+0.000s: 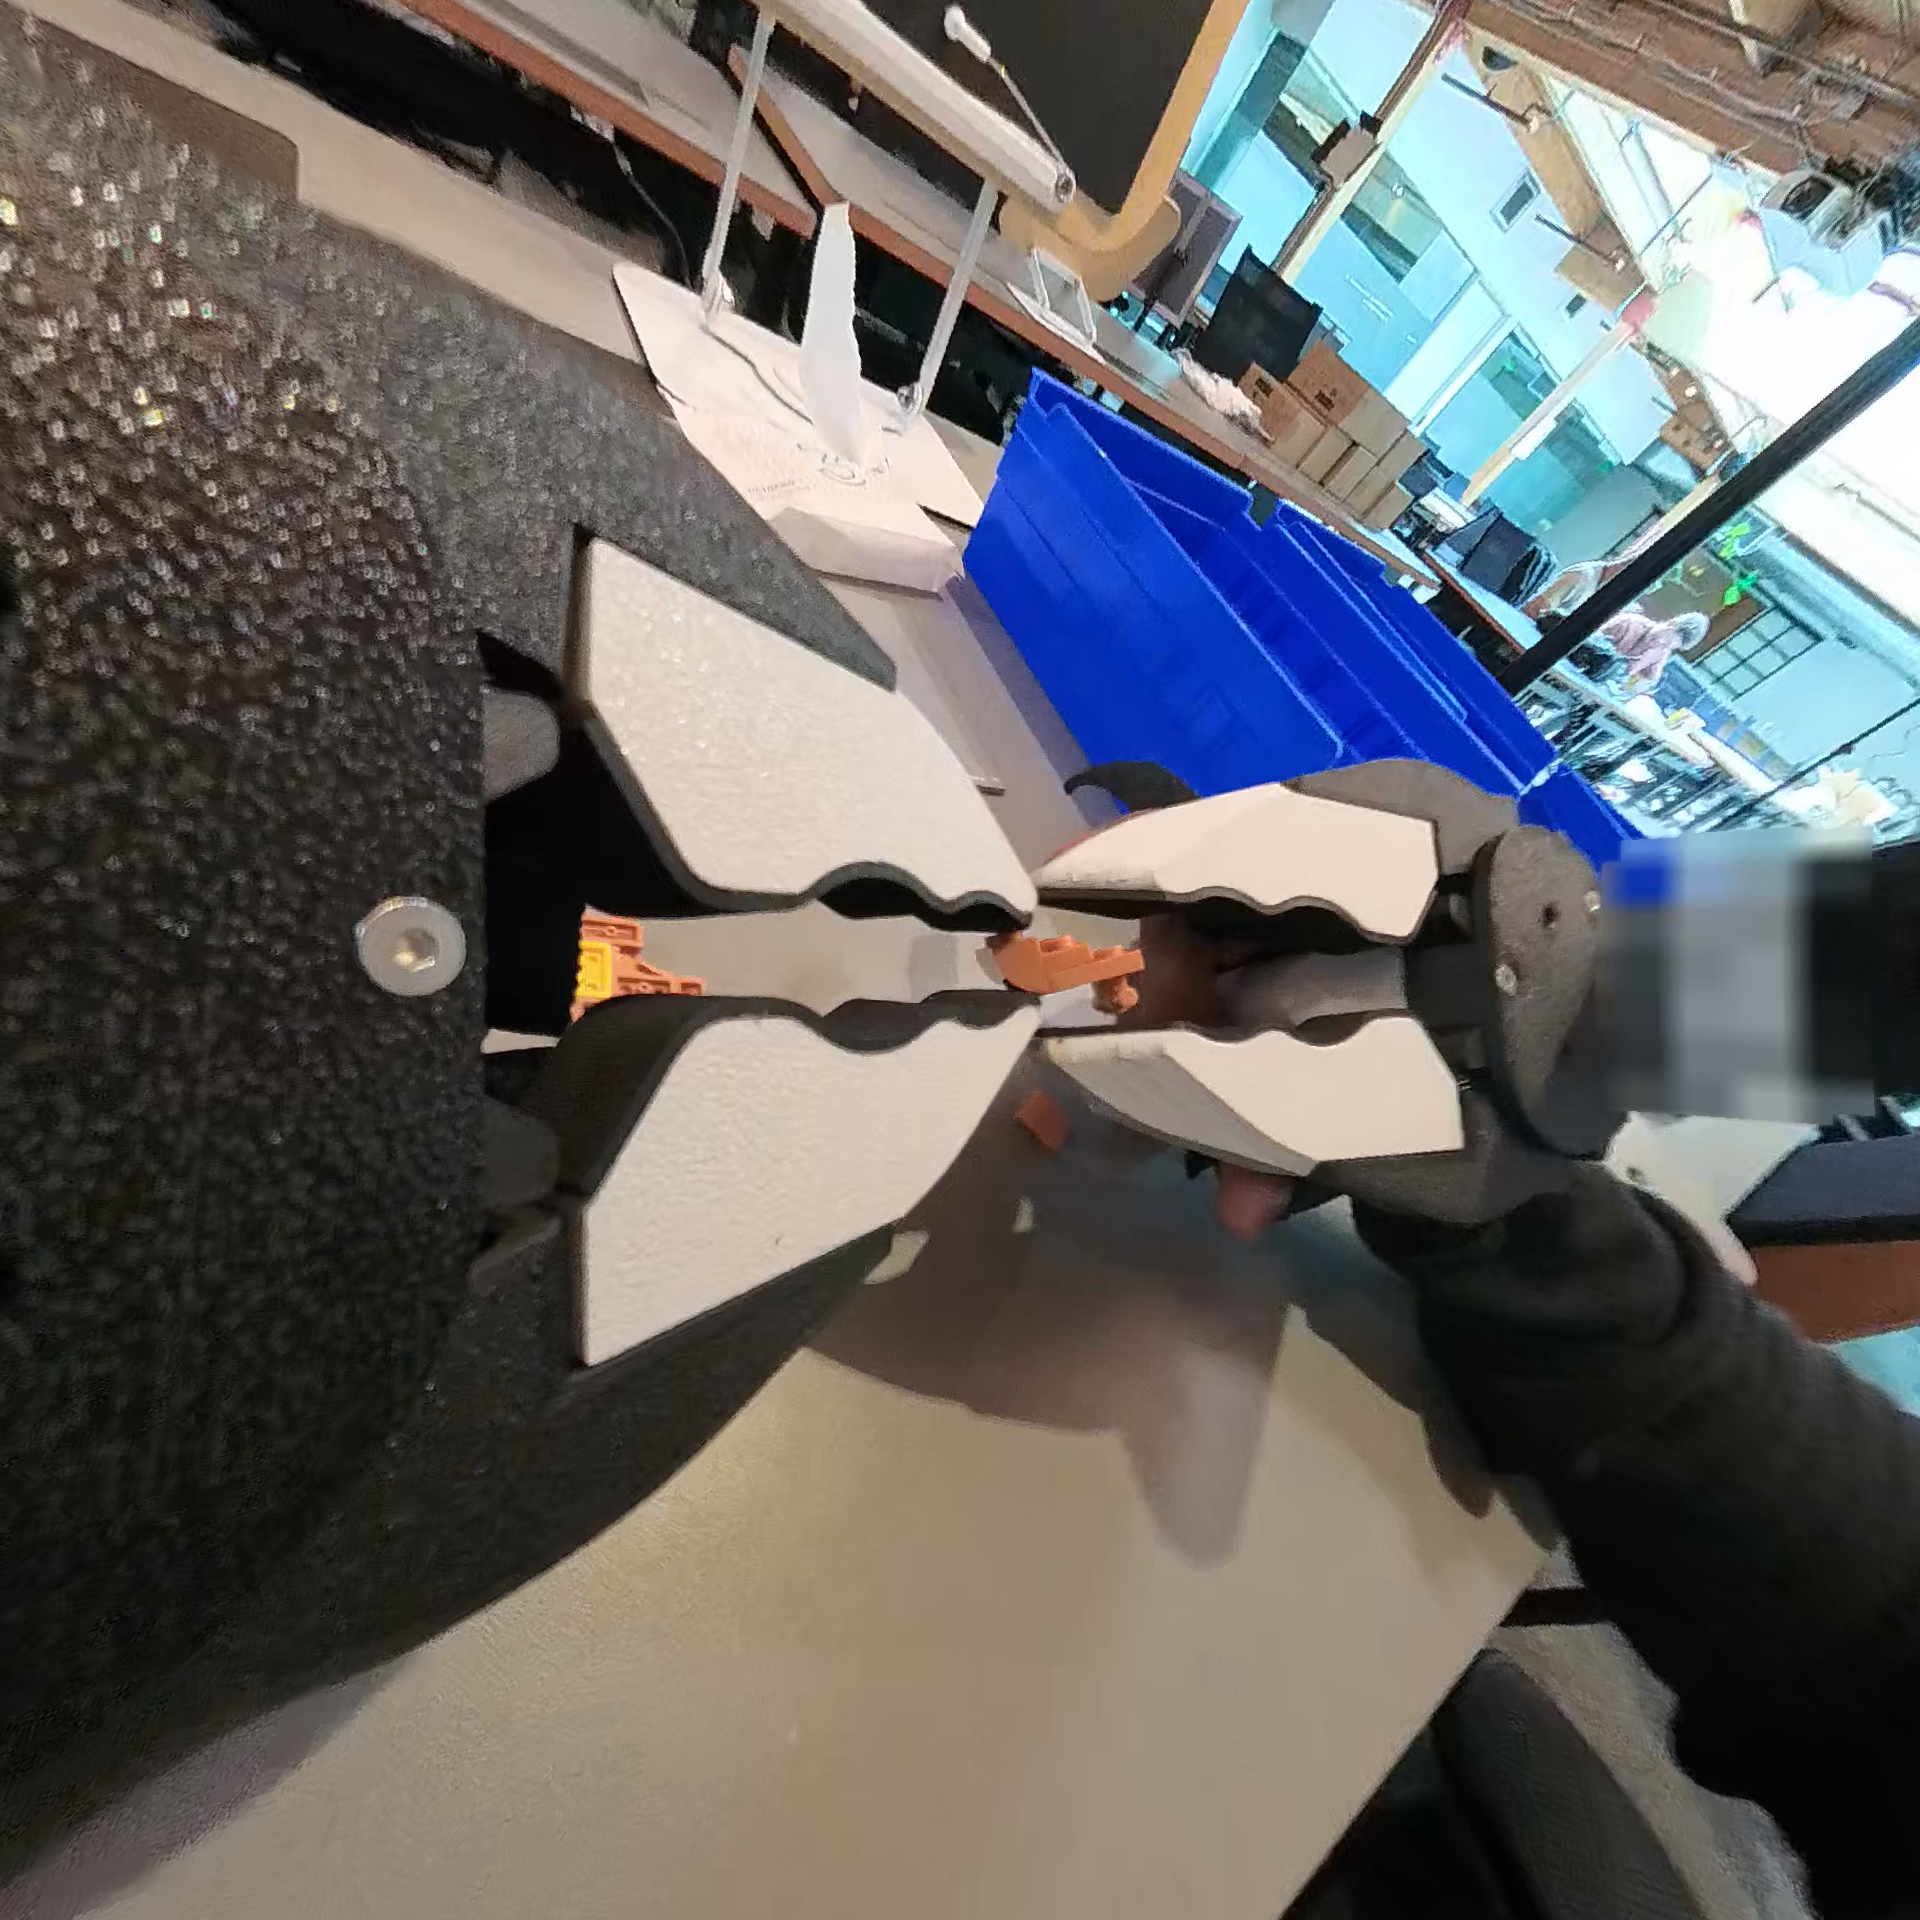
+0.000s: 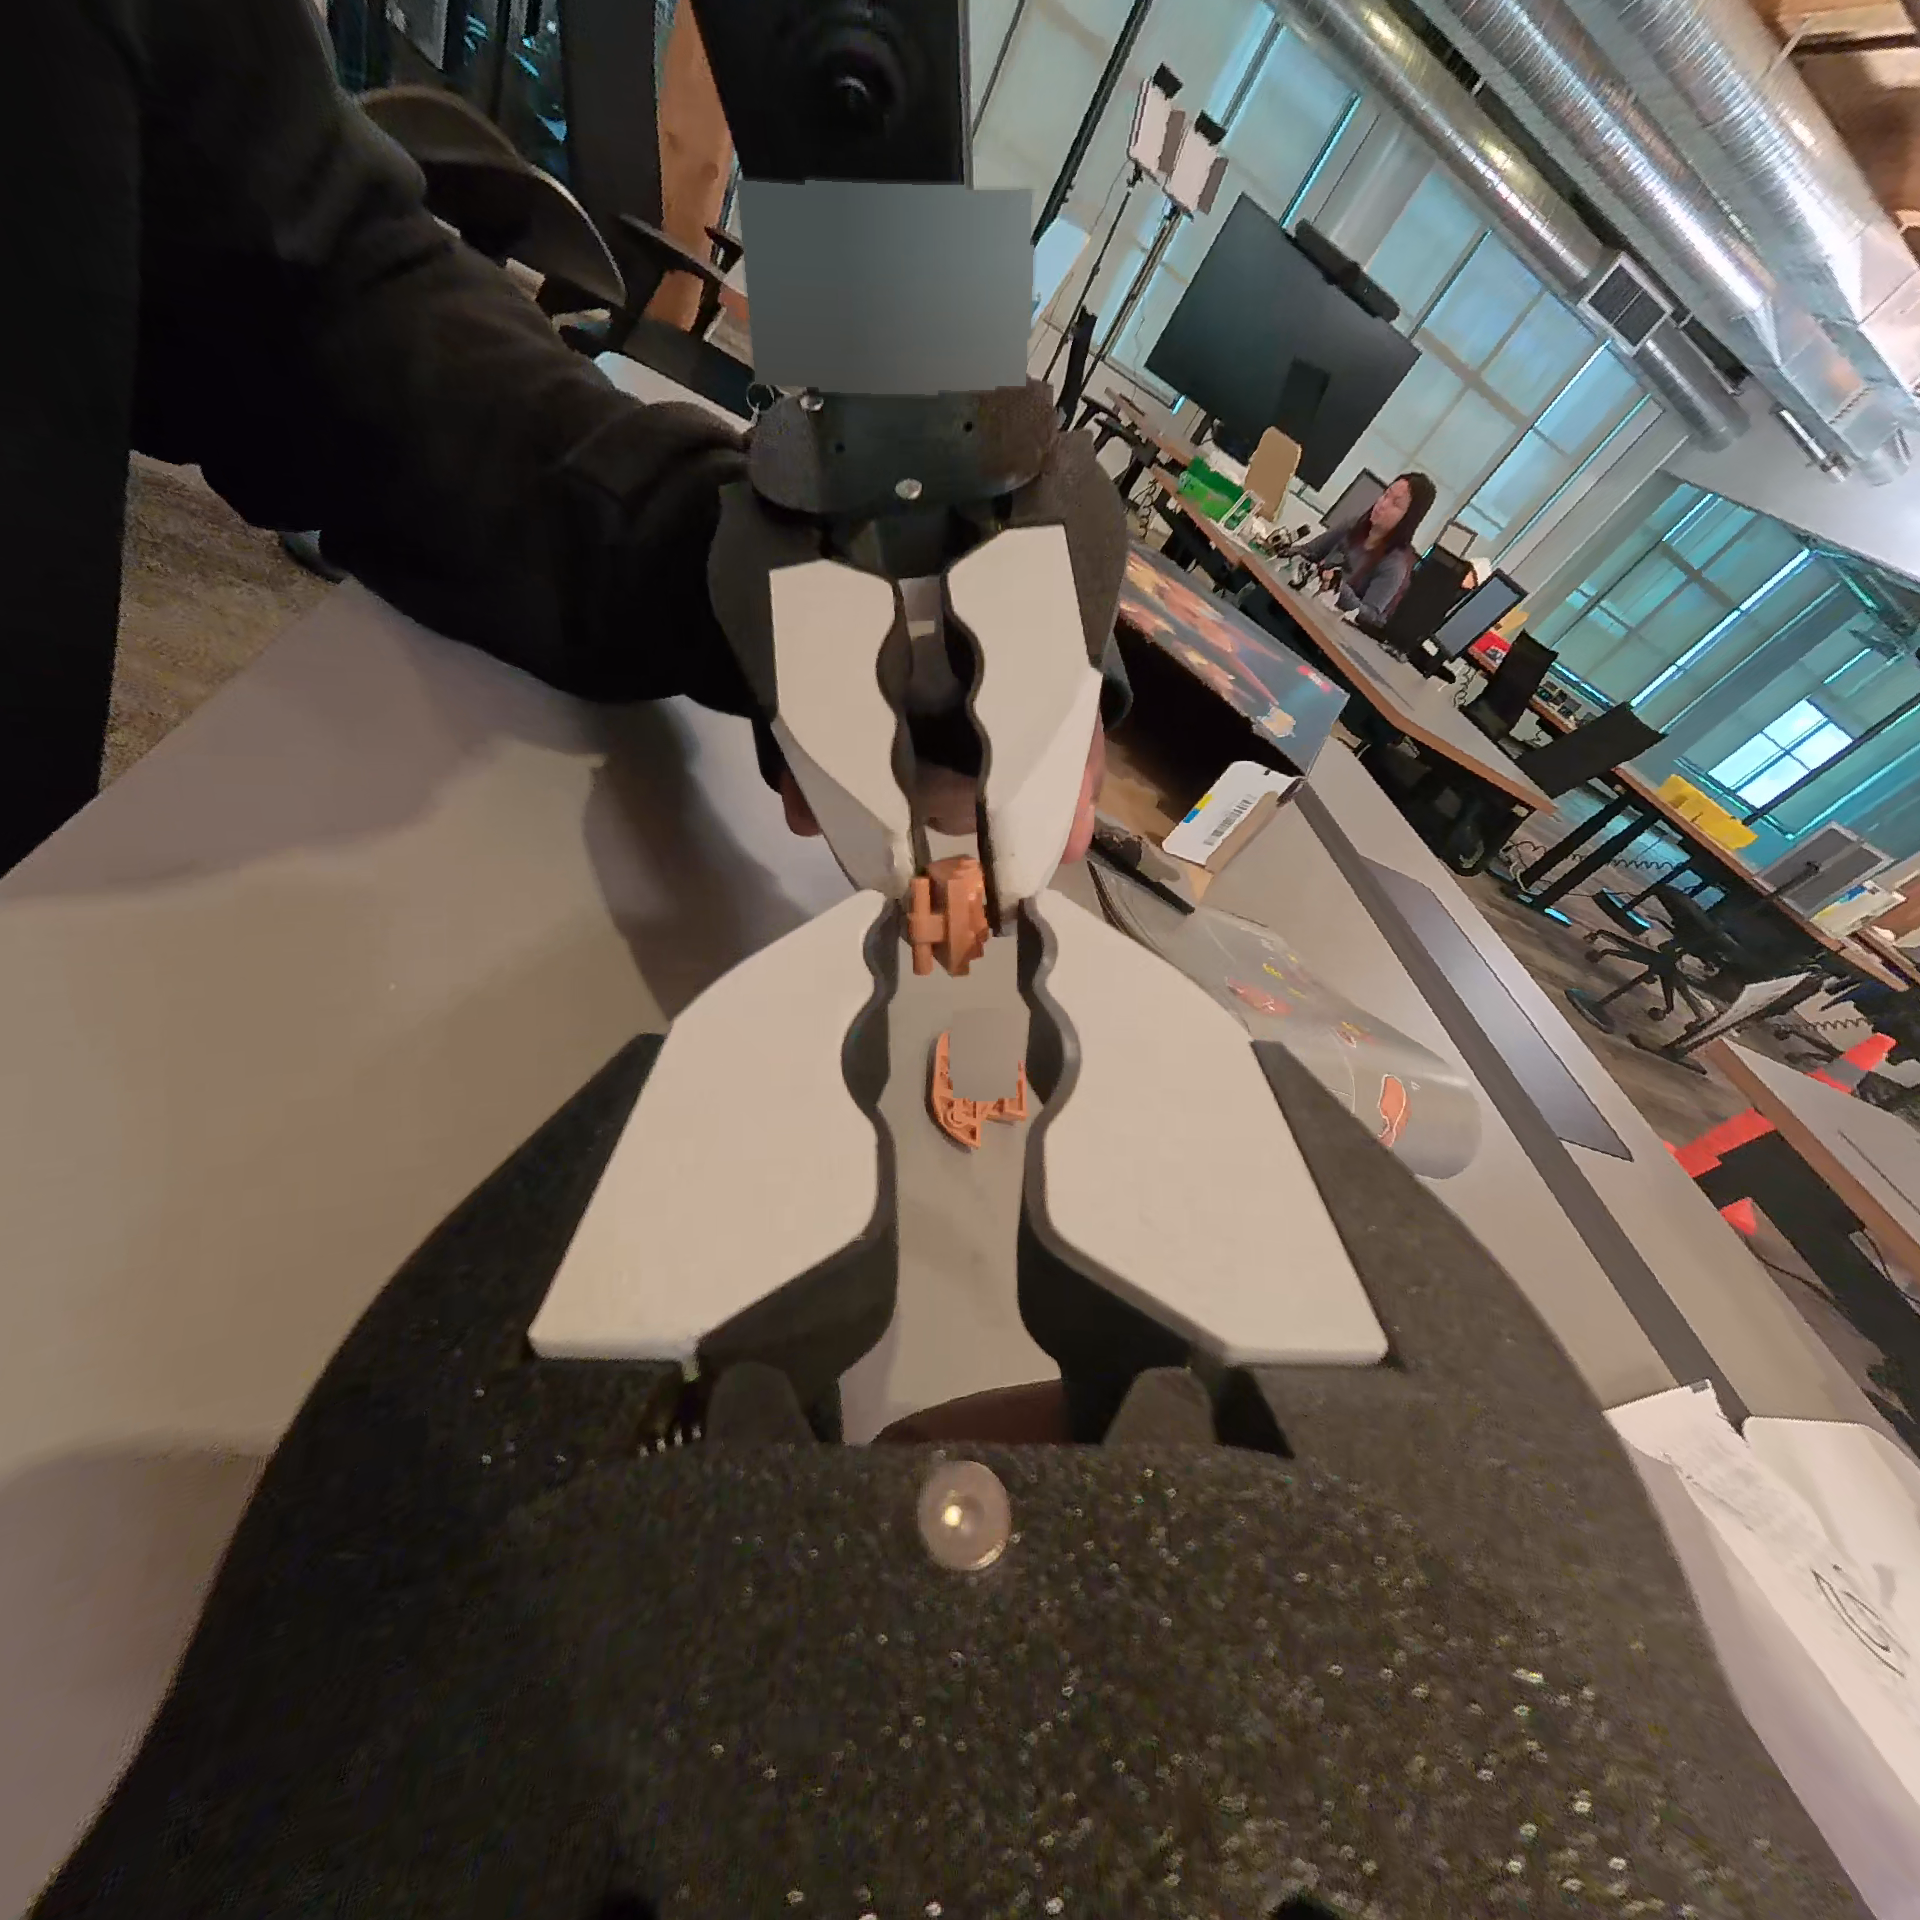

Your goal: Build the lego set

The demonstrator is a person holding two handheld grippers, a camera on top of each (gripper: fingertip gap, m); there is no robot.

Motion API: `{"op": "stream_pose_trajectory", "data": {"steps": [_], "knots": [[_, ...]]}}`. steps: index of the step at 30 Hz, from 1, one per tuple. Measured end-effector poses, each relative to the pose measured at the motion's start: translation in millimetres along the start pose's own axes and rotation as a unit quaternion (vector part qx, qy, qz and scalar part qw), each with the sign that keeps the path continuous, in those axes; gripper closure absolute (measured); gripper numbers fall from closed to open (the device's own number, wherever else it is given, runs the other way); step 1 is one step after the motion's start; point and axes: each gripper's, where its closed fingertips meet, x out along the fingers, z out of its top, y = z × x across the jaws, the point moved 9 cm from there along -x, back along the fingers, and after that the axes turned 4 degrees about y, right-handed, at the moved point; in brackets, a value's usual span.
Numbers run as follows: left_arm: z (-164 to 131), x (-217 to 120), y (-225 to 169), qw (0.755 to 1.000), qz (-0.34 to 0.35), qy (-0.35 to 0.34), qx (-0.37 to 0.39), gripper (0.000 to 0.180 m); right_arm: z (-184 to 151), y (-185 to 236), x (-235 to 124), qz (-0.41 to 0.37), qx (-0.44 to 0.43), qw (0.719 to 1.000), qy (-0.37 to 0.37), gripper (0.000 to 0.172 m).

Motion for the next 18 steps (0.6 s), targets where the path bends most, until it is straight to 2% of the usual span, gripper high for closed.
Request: {"op": "stream_pose_trajectory", "data": {"steps": [6,18], "knots": [[-3.5,0.5,0.7,0.999,-0.006,0.032,0.003,0.170,-4.2,0.9,2.5,0.006,-0.015,0.999,0.033,0.152],[-3.7,0.3,-0.6,1.000,-0.016,0.020,0.006,0.170,-4.7,3.0,2.7,0.005,-0.046,0.997,0.053,0.159]]}}
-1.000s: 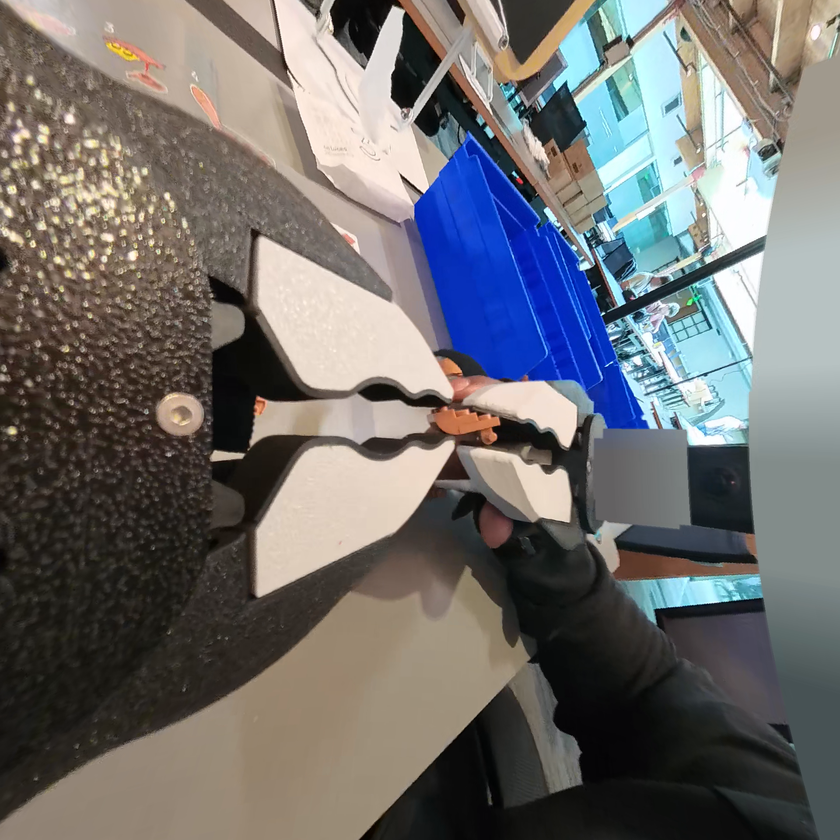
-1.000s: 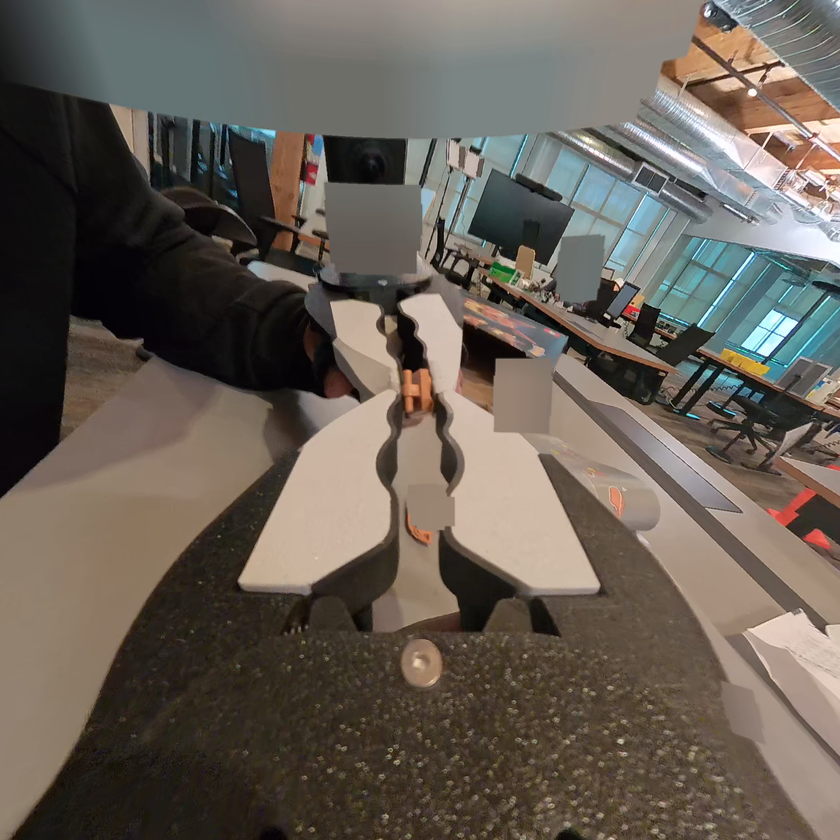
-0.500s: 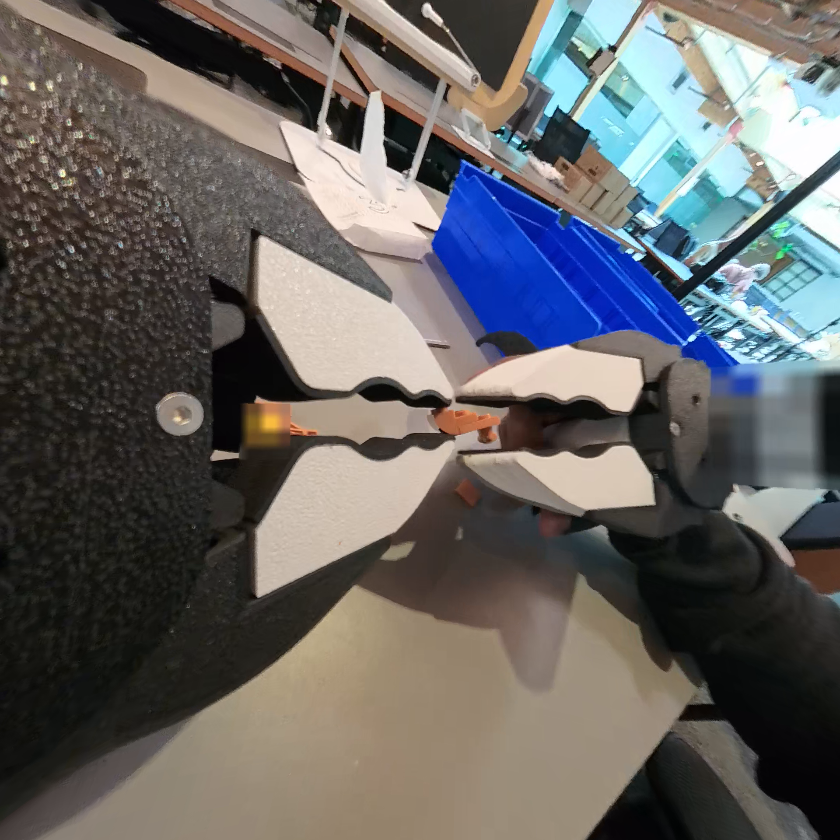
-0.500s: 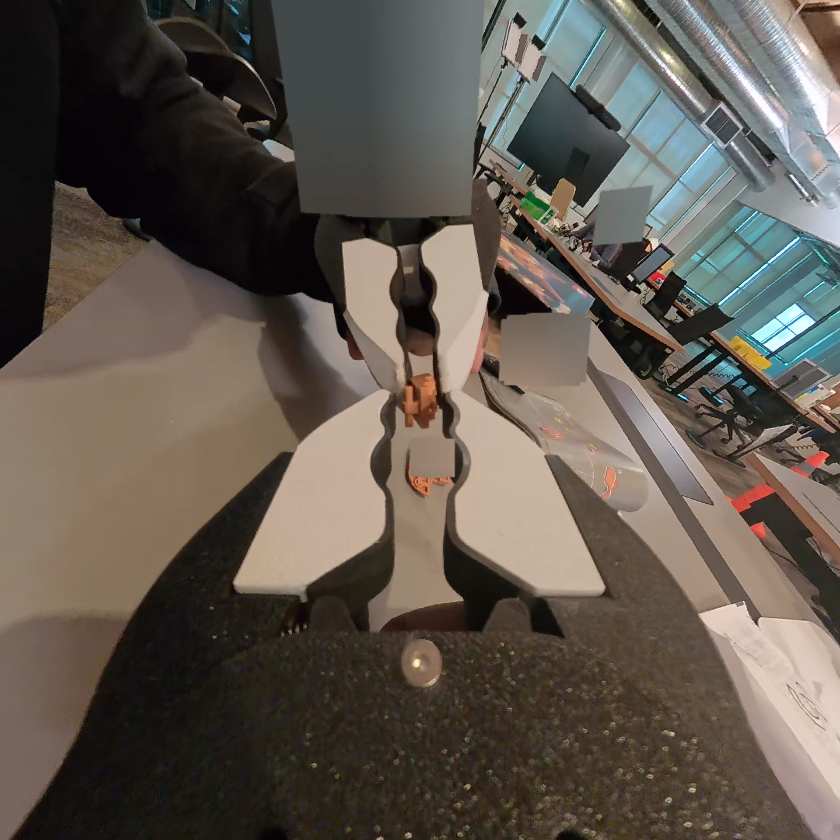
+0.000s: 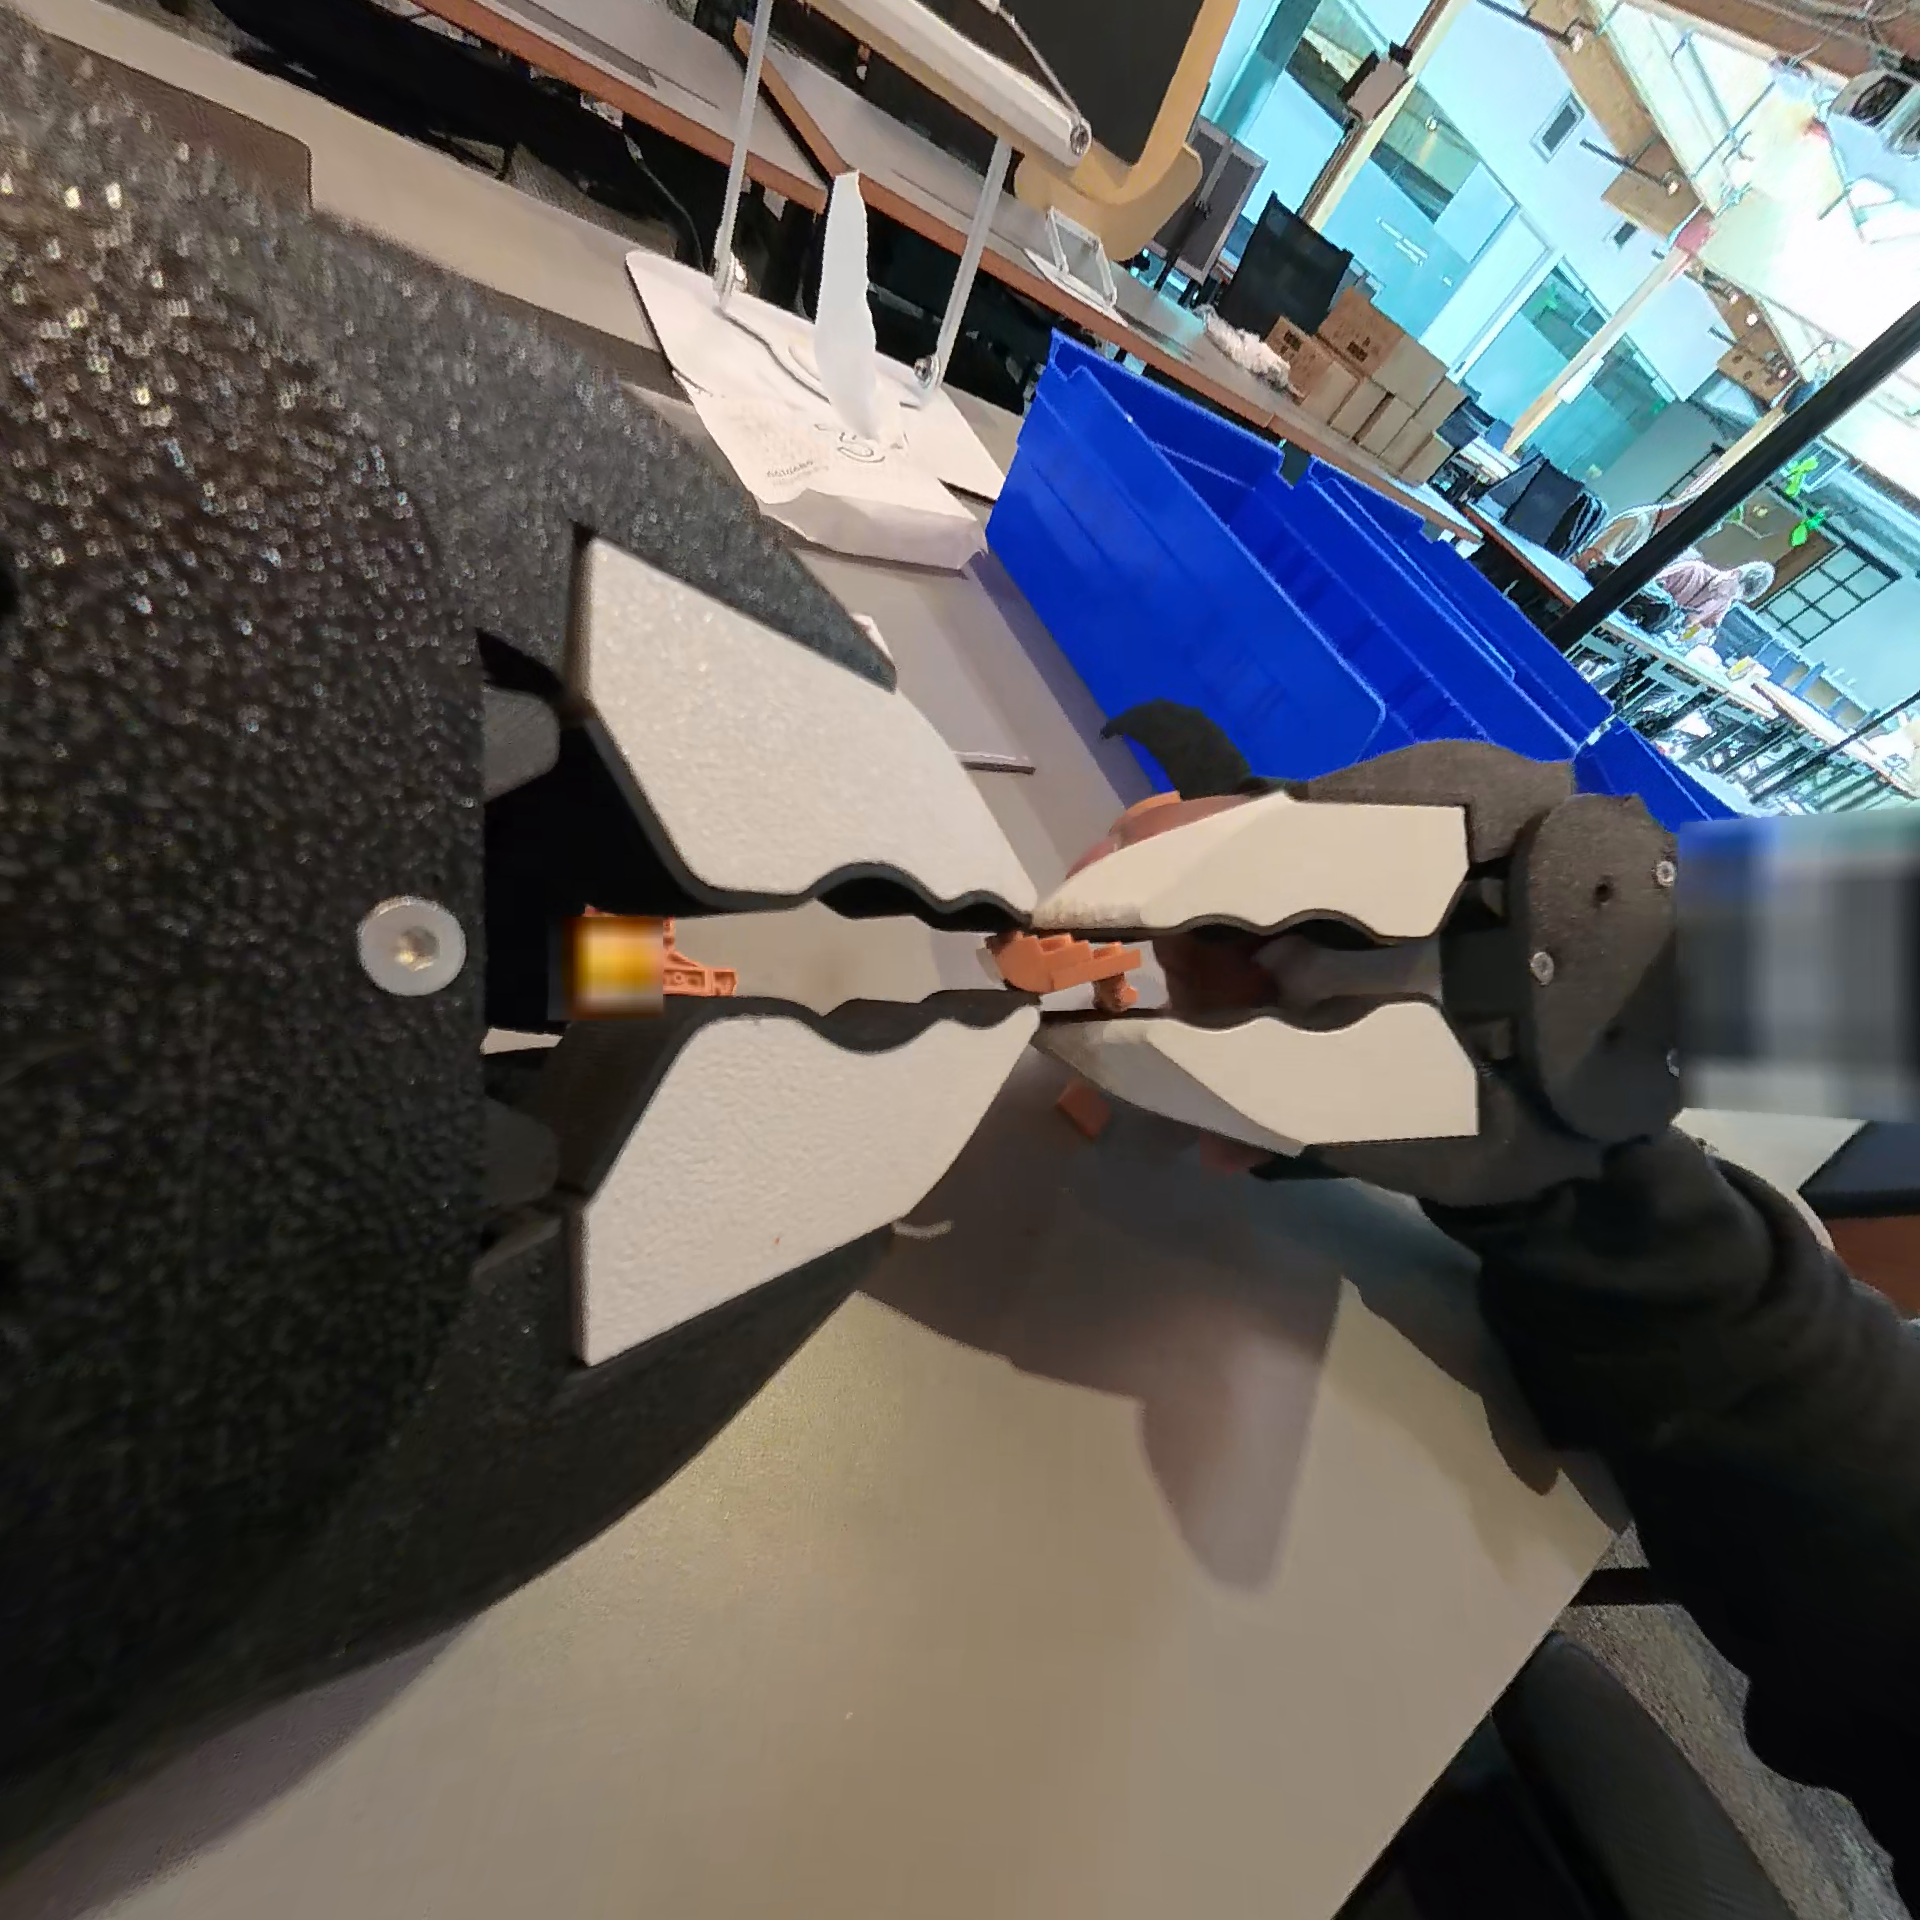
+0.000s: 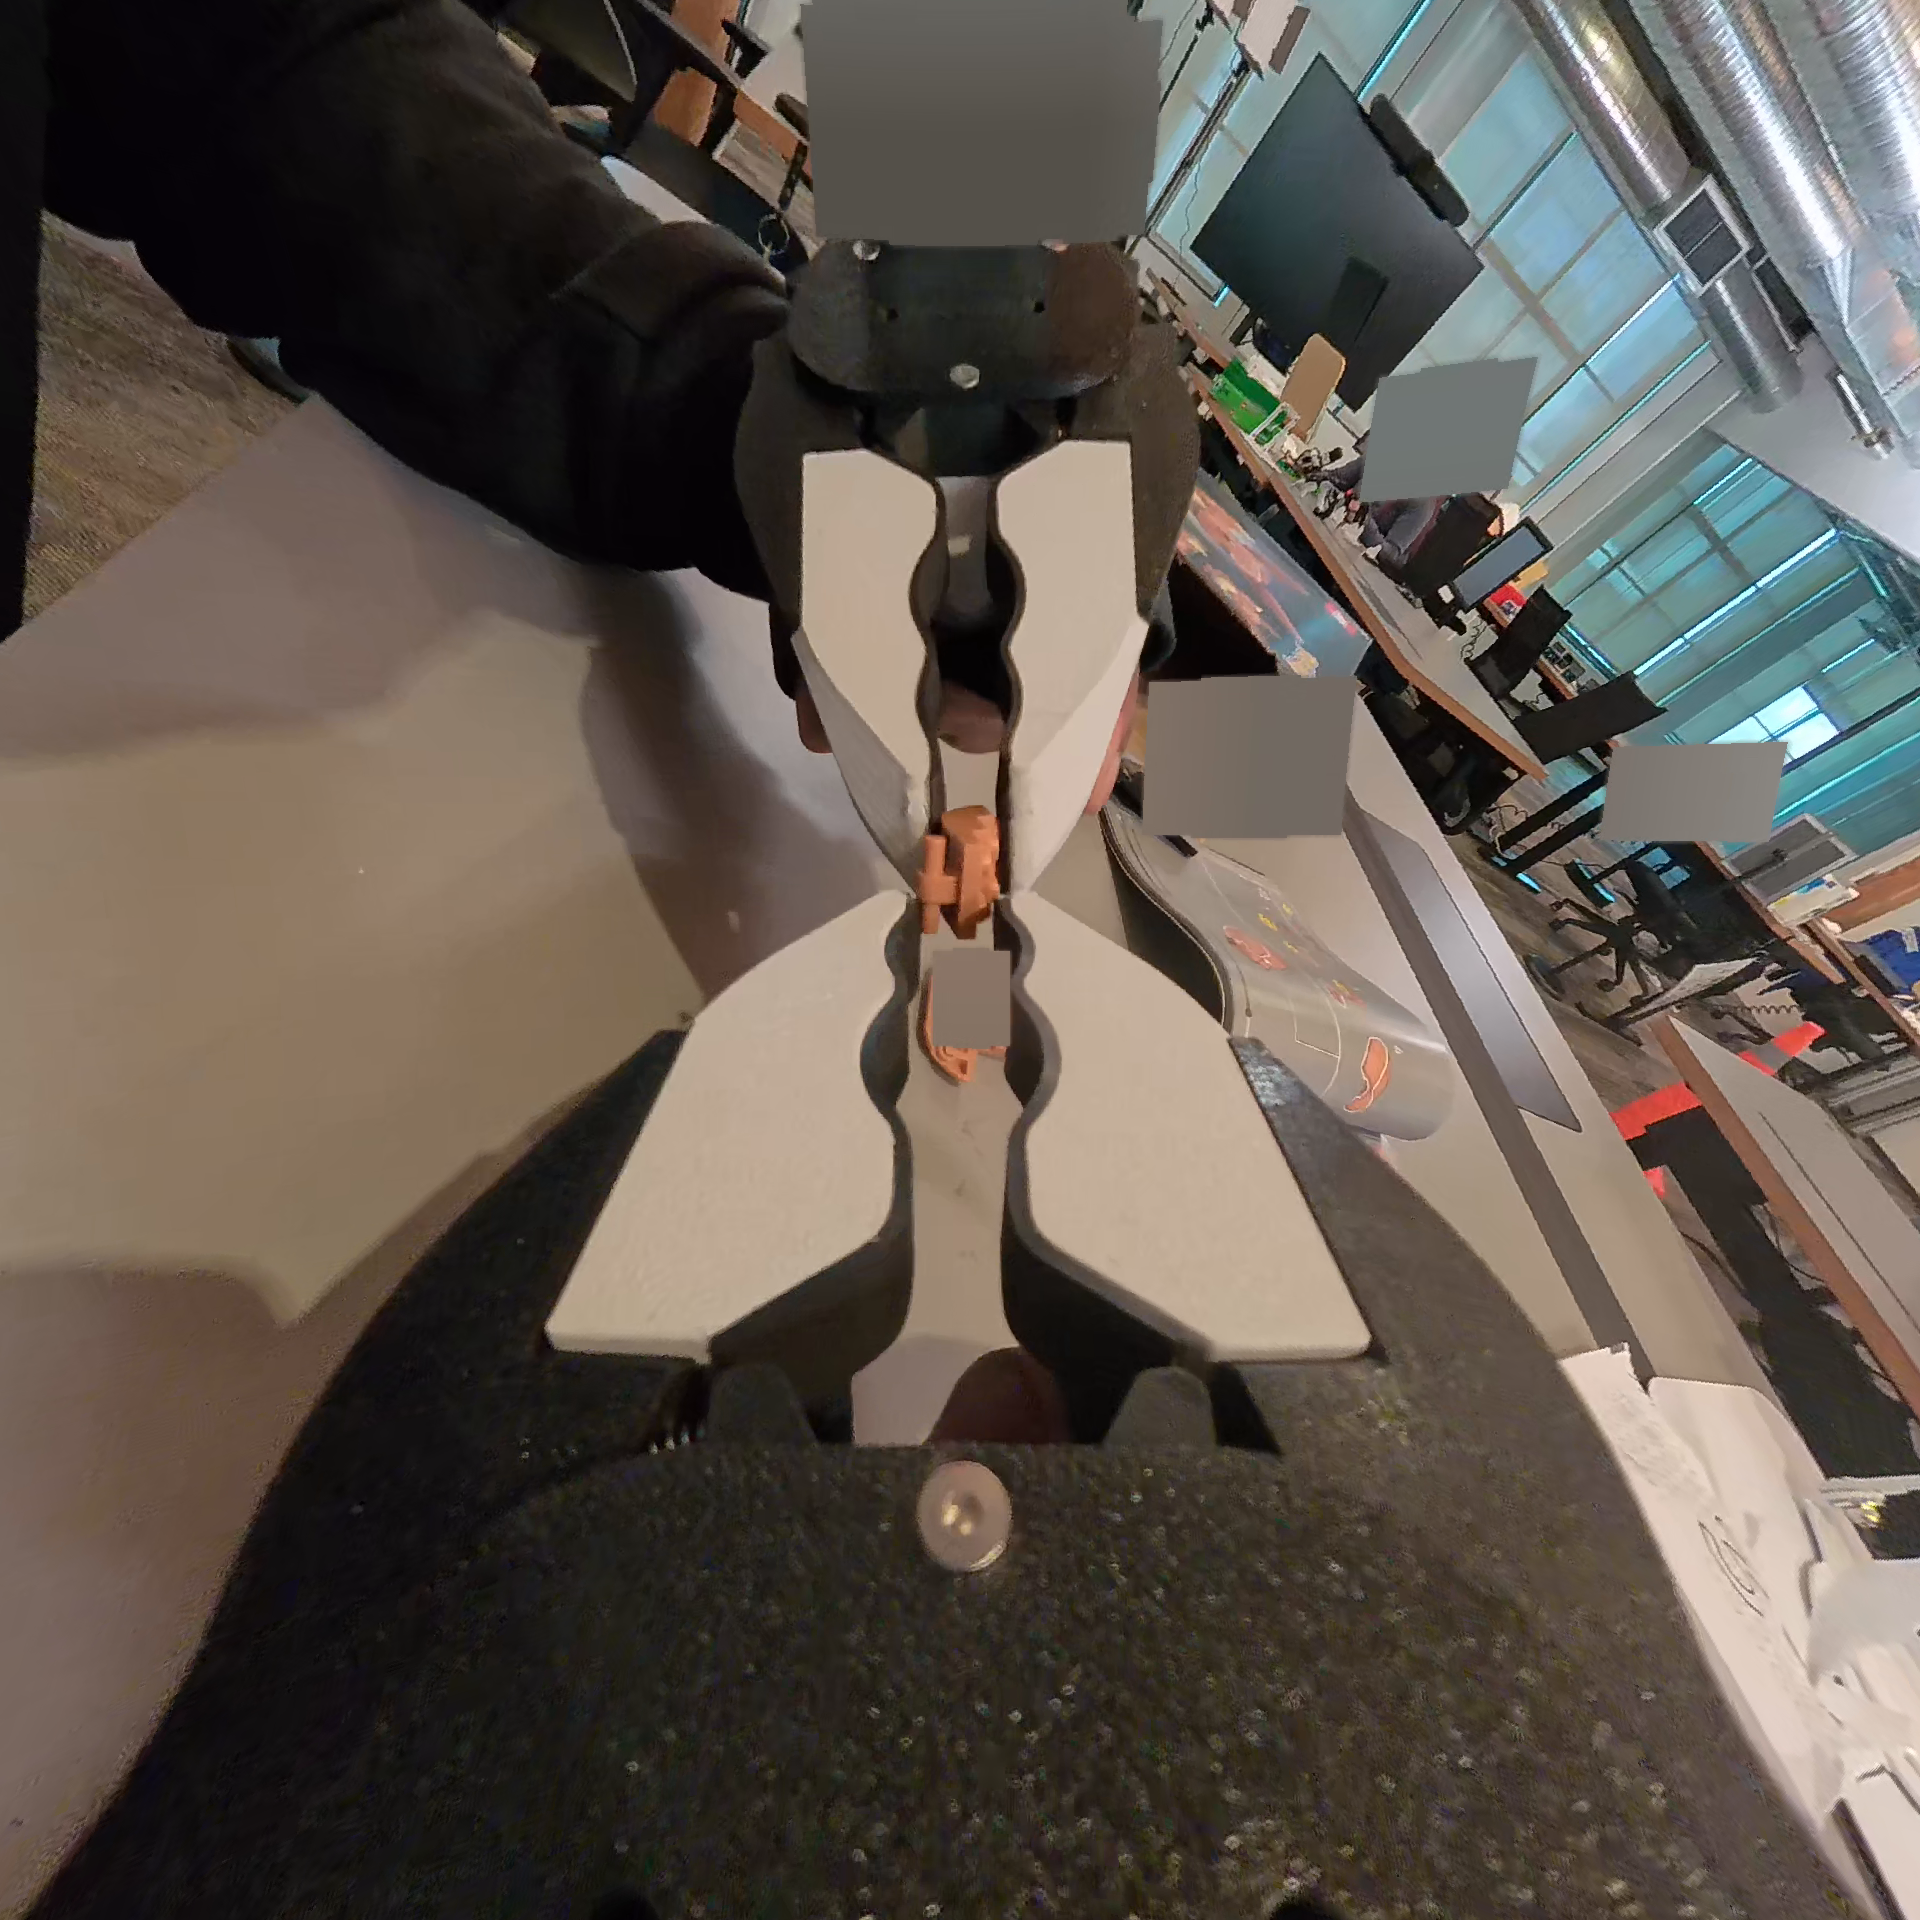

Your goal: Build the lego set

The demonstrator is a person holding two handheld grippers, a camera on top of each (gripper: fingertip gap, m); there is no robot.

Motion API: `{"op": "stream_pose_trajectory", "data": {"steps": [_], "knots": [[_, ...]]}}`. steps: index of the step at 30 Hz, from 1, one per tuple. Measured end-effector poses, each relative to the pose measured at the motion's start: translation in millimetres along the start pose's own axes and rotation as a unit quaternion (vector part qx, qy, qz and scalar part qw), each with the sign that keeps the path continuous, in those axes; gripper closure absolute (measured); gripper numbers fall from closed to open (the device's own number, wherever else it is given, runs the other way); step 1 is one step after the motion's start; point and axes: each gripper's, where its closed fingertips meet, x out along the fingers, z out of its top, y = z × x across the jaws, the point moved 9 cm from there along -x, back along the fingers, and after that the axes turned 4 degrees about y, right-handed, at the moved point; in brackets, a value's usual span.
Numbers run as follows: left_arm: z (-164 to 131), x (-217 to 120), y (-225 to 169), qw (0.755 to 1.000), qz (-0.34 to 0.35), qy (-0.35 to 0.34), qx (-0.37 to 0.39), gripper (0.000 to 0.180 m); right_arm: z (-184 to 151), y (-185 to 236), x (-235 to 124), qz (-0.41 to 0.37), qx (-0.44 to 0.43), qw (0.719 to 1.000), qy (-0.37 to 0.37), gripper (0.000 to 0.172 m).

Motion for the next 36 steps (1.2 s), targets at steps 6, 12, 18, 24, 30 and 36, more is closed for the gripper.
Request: {"op": "stream_pose_trajectory", "data": {"steps": [6,12,18,24,30,36], "knots": [[-1.8,0.8,0.9,1.000,0.000,0.003,-0.011,0.170,0.2,-0.6,0.8,-0.013,-0.014,1.000,0.013,0.161],[-1.6,0.6,2.0,1.000,0.008,0.005,-0.019,0.170,1.0,-1.8,1.5,-0.020,-0.008,1.000,0.018,0.162],[-4.2,1.2,3.7,0.999,0.004,0.012,-0.036,0.170,-1.0,-2.2,3.8,-0.026,-0.009,0.999,0.028,0.161],[-6.9,1.4,4.0,0.998,-0.020,0.024,-0.048,0.170,-0.1,0.8,5.2,-0.026,-0.028,0.999,0.035,0.147],[-8.5,3.8,1.8,0.997,-0.040,0.036,-0.056,0.170,-0.5,2.3,6.0,-0.011,-0.018,0.999,0.028,0.157],[-12.8,3.9,6.5,0.991,-0.054,0.019,-0.121,0.169,-2.5,-1.5,6.4,-0.017,0.007,1.000,0.025,0.159]]}}
